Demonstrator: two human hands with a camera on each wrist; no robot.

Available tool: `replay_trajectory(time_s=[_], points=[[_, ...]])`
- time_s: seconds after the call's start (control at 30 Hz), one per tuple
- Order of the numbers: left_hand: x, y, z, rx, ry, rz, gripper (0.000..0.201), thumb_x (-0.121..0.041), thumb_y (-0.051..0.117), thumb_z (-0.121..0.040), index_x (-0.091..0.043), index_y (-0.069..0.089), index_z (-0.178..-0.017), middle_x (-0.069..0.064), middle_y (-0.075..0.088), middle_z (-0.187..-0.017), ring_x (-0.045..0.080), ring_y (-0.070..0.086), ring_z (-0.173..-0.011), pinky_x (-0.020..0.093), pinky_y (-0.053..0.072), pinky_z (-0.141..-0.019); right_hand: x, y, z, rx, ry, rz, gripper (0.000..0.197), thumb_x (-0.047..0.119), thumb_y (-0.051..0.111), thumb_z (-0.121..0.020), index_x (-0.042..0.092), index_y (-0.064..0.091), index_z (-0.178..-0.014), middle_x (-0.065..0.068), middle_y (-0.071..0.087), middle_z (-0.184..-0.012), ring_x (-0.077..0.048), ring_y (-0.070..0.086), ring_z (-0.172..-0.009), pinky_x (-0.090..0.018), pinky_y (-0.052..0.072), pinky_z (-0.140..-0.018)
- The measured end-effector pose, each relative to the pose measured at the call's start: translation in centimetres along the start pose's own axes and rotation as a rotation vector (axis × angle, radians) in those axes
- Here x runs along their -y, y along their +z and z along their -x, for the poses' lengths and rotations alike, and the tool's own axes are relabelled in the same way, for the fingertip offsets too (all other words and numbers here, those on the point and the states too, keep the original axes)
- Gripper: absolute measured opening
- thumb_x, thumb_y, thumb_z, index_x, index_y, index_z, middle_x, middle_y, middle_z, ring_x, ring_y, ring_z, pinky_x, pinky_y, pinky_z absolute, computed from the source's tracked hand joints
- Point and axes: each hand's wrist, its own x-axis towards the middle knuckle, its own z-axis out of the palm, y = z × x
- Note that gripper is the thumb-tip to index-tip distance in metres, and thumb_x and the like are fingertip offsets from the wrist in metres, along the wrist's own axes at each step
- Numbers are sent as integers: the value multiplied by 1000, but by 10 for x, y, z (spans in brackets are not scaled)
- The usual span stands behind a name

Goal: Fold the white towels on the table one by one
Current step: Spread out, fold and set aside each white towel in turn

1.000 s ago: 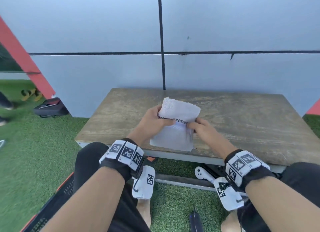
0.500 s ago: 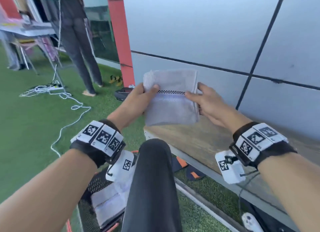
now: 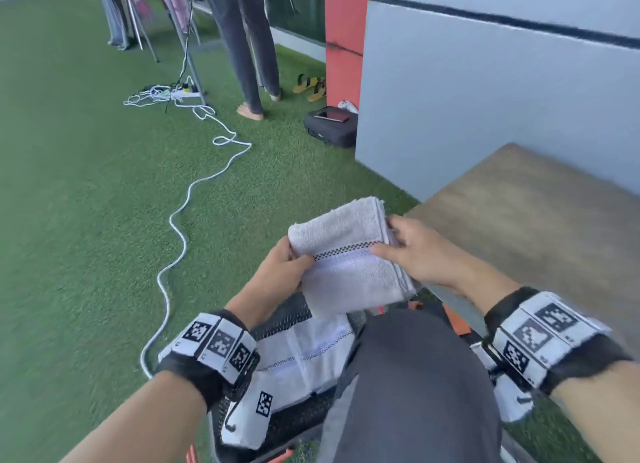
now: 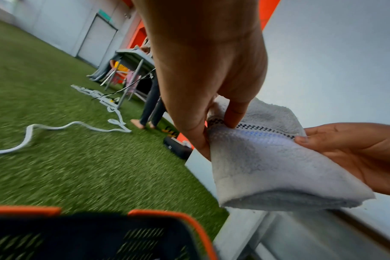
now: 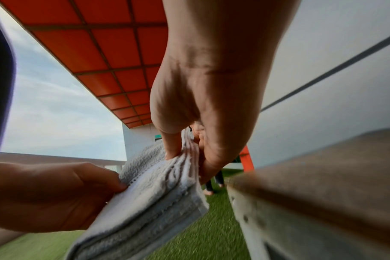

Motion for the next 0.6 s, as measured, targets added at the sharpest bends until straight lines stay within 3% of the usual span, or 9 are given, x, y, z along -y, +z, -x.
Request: replay_trajectory(time_s=[0.1, 0.23, 0.33, 0.4, 0.5, 0.6], points=[[63, -8, -18, -48, -133, 9, 35, -26, 66, -82, -30, 55, -115, 11, 66, -119, 32, 67, -107, 56, 55, -92, -31, 44, -26, 88, 38, 73, 25, 35, 65, -94, 21, 58, -113, 1, 69, -106, -19, 67, -98, -45, 53, -92], [129, -10, -27, -120, -260, 27, 37, -16, 67, -89, -23, 52, -122, 4, 66, -111, 21, 66, -97, 40, 56, -77, -63, 96, -50, 239, 98, 150, 28, 36, 61, -97, 19, 53, -117, 0, 63, -107, -18, 63, -96, -38, 50, -88], [170, -6, -23, -213, -344, 25, 41, -12, 67, -90, -16, 45, -124, 5, 67, -110, 20, 67, -96, 41, 57, -78, -83, 126, -63, 324, 135, 161, 32, 36, 63, -96, 20, 52, -121, 3, 64, -114, -17, 62, -103, -37, 49, -92], [191, -3, -21, -254, -391, 27, 45, -11, 68, -90, -21, 38, -122, 9, 68, -106, 22, 67, -88, 43, 58, -76, -96, 144, -70, 369, 186, 161, 37, 34, 63, -96, 17, 49, -126, 2, 62, -119, -18, 61, -109, -34, 47, -87], [214, 4, -24, -232, -429, -21, 36, -10, 64, -93, -28, 37, -110, 11, 60, -90, 19, 54, -68, 35, 45, -59, -114, 169, -77, 414, 265, 162, 50, 32, 61, -96, 15, 40, -139, -1, 60, -125, -21, 61, -111, -38, 49, -90], [225, 15, -32, -179, -445, -90, 21, -12, 62, -94, -22, 48, -106, 10, 54, -88, 13, 40, -55, 22, 34, -48, -128, 185, -81, 387, 320, 214, 51, 25, 58, -99, 6, 36, -141, -9, 59, -123, -20, 57, -97, -29, 44, -68]])
